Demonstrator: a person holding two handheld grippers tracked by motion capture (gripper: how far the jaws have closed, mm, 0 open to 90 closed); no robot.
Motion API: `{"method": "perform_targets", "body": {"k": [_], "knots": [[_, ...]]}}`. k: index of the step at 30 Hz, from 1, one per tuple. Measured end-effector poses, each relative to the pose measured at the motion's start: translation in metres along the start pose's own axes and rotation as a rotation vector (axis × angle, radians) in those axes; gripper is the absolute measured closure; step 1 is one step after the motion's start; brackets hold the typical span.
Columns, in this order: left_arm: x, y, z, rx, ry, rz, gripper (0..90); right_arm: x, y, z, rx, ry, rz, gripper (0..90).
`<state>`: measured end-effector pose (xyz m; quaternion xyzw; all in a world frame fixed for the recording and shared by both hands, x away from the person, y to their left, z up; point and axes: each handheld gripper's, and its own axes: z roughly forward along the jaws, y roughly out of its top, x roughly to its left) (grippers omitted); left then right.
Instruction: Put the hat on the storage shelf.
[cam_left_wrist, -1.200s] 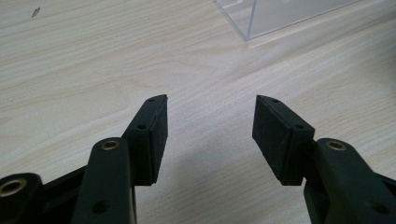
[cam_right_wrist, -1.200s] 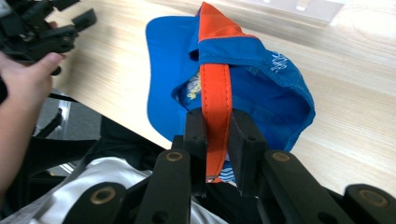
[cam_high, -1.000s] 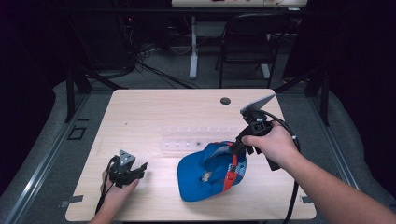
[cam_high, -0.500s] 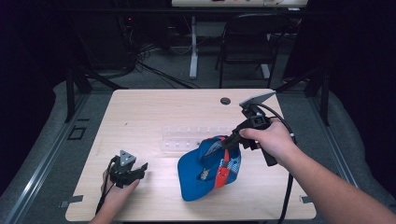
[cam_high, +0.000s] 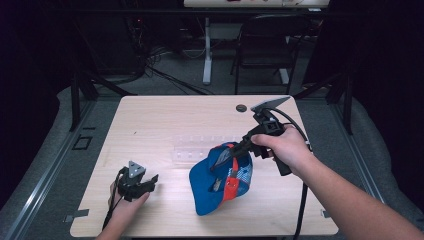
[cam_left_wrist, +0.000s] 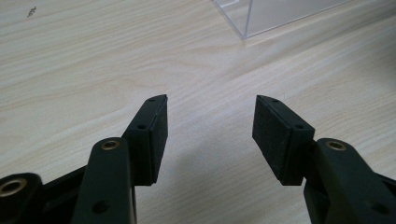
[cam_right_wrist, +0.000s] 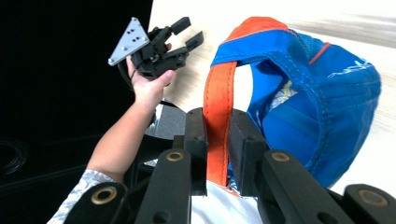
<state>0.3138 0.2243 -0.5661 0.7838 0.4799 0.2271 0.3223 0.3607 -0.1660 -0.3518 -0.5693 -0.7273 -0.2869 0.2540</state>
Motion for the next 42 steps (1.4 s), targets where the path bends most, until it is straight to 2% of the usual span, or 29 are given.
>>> {"method": "perform_targets", "body": {"k": [6, 10, 14, 19, 20, 24, 27, 31, 37, 42], "knots": [[-0.001, 0.0, 0.0, 0.0, -0.002, -0.002, 45.7, 0.009, 0.001, -0.006, -0.015, 0.021, -0.013, 78.9], [-0.003, 0.0, 0.0, -0.004, -0.008, 0.0, 45.8, 0.012, 0.002, -0.014, -0.044, 0.026, -0.017, 78.9], [-0.009, 0.001, -0.002, -0.016, -0.029, 0.03, 45.9, 0.012, 0.004, -0.023, -0.072, 0.03, -0.008, 78.9], [-0.023, 0.005, -0.005, -0.043, -0.062, 0.08, 45.8, 0.009, 0.007, -0.033, -0.108, 0.045, 0.0, 78.9], [-0.027, 0.006, -0.006, -0.052, -0.073, 0.087, 45.9, 0.009, 0.008, -0.035, -0.102, 0.047, 0.004, 78.8], [-0.037, 0.013, -0.014, -0.102, -0.135, 0.091, 48.4, 0.007, 0.013, -0.035, -0.126, 0.079, 0.001, 78.8], [-0.049, 0.022, -0.025, -0.145, -0.176, 0.097, 48.4, 0.007, 0.017, -0.035, -0.125, 0.084, -0.002, 78.8], [-0.073, 0.03, -0.037, -0.186, -0.235, 0.147, 48.7, 0.009, 0.021, -0.034, -0.133, 0.089, -0.008, 78.8], [-0.11, 0.037, -0.047, -0.212, -0.325, 0.225, 50.7, 0.014, 0.026, -0.034, -0.158, 0.099, -0.013, 78.7], [-0.129, 0.042, -0.045, -0.217, -0.358, 0.266, 52.1, 0.016, 0.027, -0.033, -0.158, 0.097, -0.018, 78.8]]}}
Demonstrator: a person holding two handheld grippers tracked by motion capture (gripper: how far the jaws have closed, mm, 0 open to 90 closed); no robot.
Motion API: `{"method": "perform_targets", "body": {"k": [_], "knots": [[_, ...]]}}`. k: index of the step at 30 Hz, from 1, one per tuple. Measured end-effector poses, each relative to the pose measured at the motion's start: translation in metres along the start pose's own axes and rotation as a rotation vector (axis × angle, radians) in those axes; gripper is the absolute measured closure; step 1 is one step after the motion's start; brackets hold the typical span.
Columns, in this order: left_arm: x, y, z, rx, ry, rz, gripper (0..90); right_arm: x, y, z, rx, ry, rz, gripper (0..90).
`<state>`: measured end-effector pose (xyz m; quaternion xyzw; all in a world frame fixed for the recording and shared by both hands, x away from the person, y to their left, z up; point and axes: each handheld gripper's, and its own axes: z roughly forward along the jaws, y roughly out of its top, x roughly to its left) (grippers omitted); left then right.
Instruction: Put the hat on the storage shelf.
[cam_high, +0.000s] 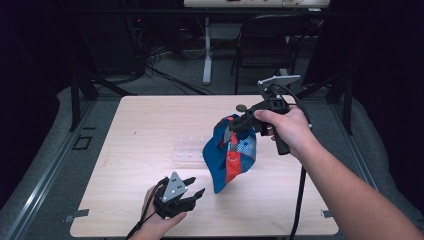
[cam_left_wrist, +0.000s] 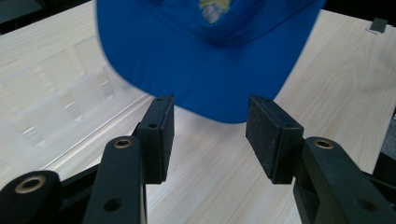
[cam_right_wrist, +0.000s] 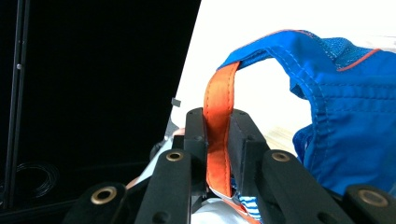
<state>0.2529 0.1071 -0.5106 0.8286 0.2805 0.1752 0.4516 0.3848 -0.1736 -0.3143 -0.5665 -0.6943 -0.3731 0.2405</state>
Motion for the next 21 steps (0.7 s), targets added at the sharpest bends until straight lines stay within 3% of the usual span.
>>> {"method": "perform_targets", "body": {"k": [6, 16, 18, 21], "knots": [[-0.01, 0.003, 0.01, 0.007, -0.029, 0.012, 50.8, 0.001, 0.001, 0.002, -0.009, 0.008, 0.0, 78.8], [-0.02, 0.007, 0.026, 0.02, -0.014, 0.046, 48.4, 0.008, 0.003, 0.003, -0.006, 0.015, -0.016, 78.7], [-0.019, 0.005, 0.03, 0.017, 0.003, 0.045, 53.4, 0.009, 0.002, 0.002, -0.003, 0.02, -0.021, 78.7], [-0.016, 0.004, 0.031, 0.021, -0.016, 0.035, 64.8, 0.01, 0.002, 0.002, -0.003, 0.025, -0.023, 78.7]]}}
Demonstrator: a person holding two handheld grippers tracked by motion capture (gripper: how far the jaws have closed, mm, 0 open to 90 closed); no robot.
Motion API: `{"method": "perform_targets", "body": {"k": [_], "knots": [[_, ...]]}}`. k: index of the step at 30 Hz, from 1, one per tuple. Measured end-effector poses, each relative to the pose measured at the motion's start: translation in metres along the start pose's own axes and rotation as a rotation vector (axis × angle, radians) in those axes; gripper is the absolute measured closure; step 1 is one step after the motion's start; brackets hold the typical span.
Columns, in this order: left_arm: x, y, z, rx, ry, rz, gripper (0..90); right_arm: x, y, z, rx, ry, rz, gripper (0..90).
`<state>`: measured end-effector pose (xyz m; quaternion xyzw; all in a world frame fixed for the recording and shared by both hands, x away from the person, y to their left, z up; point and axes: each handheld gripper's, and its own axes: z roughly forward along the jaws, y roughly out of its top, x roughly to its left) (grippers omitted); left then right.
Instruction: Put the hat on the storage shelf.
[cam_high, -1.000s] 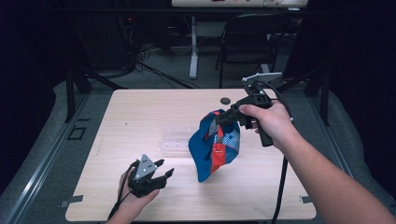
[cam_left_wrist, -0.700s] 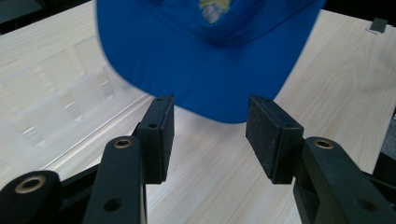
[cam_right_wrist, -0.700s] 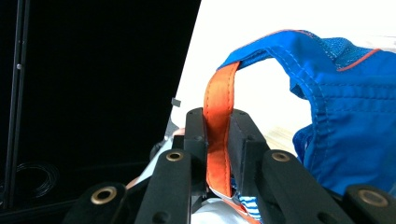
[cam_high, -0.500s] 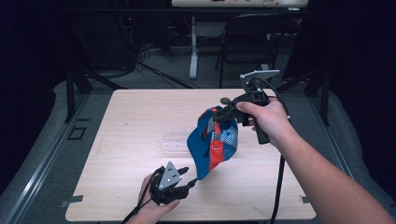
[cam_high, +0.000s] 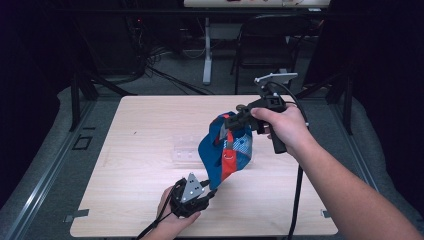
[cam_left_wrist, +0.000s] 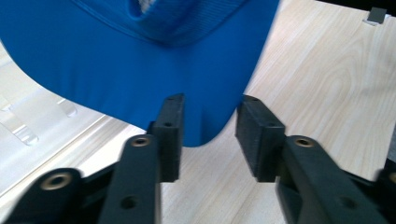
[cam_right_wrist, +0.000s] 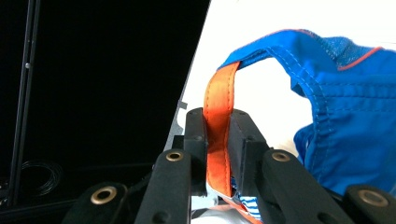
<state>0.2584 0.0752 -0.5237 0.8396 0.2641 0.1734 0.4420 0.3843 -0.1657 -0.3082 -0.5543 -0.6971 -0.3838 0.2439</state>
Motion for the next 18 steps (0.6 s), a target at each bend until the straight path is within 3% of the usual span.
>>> {"method": "perform_targets", "body": {"k": [5, 12, 18], "knots": [[0.004, -0.003, -0.005, 0.004, 0.003, -0.007, 78.1, -0.001, -0.001, 0.0, -0.009, -0.002, 0.006, 78.7], [0.005, -0.004, -0.015, 0.001, 0.041, 0.007, 85.1, 0.001, -0.002, -0.002, -0.002, 0.001, -0.003, 78.6], [0.003, -0.002, -0.022, -0.02, 0.037, 0.03, 87.7, 0.004, -0.003, -0.004, -0.008, 0.001, -0.007, 78.6]]}}
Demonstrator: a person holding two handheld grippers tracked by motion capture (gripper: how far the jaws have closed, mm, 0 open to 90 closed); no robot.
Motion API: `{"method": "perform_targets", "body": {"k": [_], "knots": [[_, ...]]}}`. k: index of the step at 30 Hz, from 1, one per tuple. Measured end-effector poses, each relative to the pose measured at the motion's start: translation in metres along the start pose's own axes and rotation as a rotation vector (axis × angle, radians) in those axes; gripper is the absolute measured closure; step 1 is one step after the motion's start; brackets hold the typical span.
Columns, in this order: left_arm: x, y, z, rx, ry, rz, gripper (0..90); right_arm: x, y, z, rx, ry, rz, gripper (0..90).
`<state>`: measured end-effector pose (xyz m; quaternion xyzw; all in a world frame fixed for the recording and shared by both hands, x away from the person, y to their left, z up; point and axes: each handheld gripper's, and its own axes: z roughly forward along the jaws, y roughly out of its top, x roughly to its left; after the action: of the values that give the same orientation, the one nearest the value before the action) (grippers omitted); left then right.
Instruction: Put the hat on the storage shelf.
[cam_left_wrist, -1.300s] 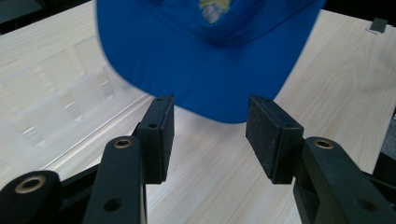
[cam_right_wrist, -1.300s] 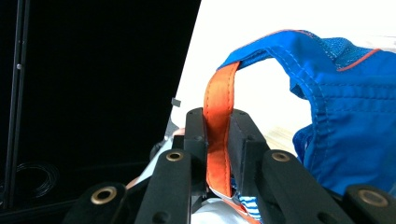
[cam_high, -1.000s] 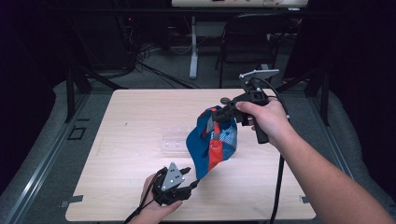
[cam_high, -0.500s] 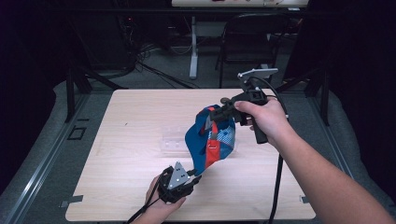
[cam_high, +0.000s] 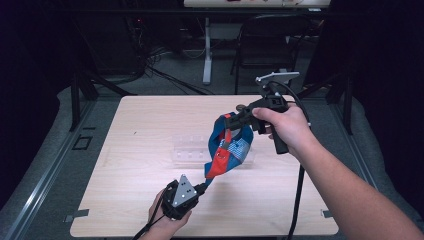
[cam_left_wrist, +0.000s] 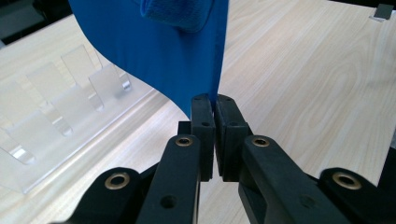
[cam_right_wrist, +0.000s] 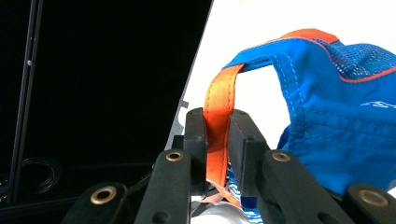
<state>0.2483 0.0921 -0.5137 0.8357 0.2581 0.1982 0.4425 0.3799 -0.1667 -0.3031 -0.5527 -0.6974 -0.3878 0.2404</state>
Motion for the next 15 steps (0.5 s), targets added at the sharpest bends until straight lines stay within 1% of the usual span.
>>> {"method": "perform_targets", "body": {"k": [3, 6, 8, 11, 15], "knots": [[0.001, 0.002, 0.0, -0.009, 0.001, 0.006, 88.0, 0.001, 0.0, -0.001, -0.001, 0.003, -0.002, 78.6], [0.007, 0.003, 0.002, -0.026, -0.015, -0.012, 88.0, 0.0, 0.0, -0.002, -0.008, 0.003, -0.004, 78.6], [0.012, 0.003, 0.004, -0.043, -0.012, -0.02, 88.0, -0.001, 0.001, -0.002, -0.009, 0.002, -0.003, 78.6], [0.02, 0.003, 0.008, -0.051, 0.002, -0.036, 88.0, -0.002, 0.001, -0.001, -0.01, 0.001, -0.001, 78.6], [0.028, 0.004, 0.013, -0.064, 0.005, -0.047, 88.0, -0.006, 0.001, 0.002, 0.007, -0.012, -0.002, 78.6]]}}
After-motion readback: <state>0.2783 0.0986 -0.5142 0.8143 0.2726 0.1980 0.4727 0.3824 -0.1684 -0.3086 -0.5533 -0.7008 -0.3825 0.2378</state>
